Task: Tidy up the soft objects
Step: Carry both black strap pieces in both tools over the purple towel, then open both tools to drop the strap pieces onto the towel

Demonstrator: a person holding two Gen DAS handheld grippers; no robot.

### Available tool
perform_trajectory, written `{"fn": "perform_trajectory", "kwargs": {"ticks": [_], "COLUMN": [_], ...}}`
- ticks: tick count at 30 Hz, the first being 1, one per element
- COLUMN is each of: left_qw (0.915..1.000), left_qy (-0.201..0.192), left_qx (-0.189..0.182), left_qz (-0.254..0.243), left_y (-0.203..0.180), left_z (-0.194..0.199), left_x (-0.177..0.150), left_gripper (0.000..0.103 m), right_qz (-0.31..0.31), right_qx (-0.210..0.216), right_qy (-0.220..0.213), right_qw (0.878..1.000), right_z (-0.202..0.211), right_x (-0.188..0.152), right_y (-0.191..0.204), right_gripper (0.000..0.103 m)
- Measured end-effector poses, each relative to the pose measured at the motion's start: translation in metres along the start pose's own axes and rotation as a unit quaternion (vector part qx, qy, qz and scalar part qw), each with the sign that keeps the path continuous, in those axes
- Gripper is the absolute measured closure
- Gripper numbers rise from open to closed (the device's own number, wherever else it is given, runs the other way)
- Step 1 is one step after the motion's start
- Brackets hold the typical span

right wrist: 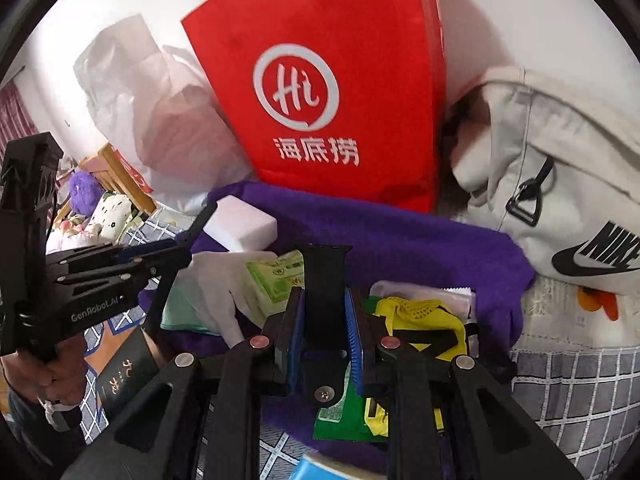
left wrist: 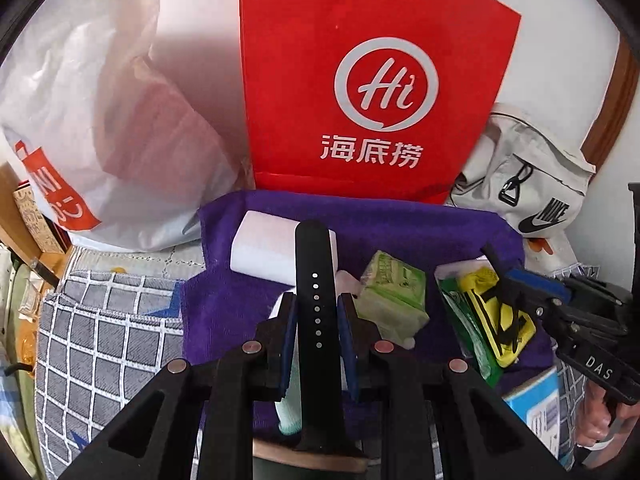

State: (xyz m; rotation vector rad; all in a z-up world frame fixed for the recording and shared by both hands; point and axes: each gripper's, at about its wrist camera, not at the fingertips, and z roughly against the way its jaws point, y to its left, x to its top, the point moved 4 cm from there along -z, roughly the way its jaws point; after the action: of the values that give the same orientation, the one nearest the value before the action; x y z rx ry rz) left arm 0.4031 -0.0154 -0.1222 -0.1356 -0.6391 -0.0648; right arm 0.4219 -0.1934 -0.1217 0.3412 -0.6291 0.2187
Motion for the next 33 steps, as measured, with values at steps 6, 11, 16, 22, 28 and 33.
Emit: {"fn": "perform_trajectory", "kwargs": {"ticks": [6,11,16,22,28,33], "left_qw": [0.9998,0.9998,0.9995,0.999,0.9986,0.9982], "left_qy": [0.015,0.017,0.029,0.042,0.05,0.057], "left_qx": [-0.008,-0.008,-0.01,-0.012,-0.017,-0.016], "left_qz": [0.007,0.002,0.005,0.011,0.01,0.013], "left_y": [0.001,0.002,0.004,0.008,0.008,0.005], "left_z": [-0.018,-0.029,-0.037,-0.044,-0.049,-0.054], "left_x": [0.005,0.007,0.006,0.003,0.001,0.0], "left_gripper": [0.083,0.083,0.083,0.082,0.082,0.079], "right_qz": [-0.004,-0.009,-0.014,-0.014,-0.026,-0.027], "right_qx": [-0.004,-0.01,-0.018,-0.021,-0.008,-0.004], "right_qy": [0.04,0.062,0.082,0.089,0.086,0.082], "right_qw": [0.999,0.998,0.996,0.996,0.996,0.996], "right_z": [-0.027,-0.042,-0.052,-0.059,-0.056,-0.052], "right_x": [-0.009,-0.015,-0.02,-0.022,-0.02,-0.02], "right_y": [-0.006,-0.008,-0.009,-0.007,-0.007,-0.002], "right_gripper": [0.083,0.083,0.082,0.082,0.065,0.053]}}
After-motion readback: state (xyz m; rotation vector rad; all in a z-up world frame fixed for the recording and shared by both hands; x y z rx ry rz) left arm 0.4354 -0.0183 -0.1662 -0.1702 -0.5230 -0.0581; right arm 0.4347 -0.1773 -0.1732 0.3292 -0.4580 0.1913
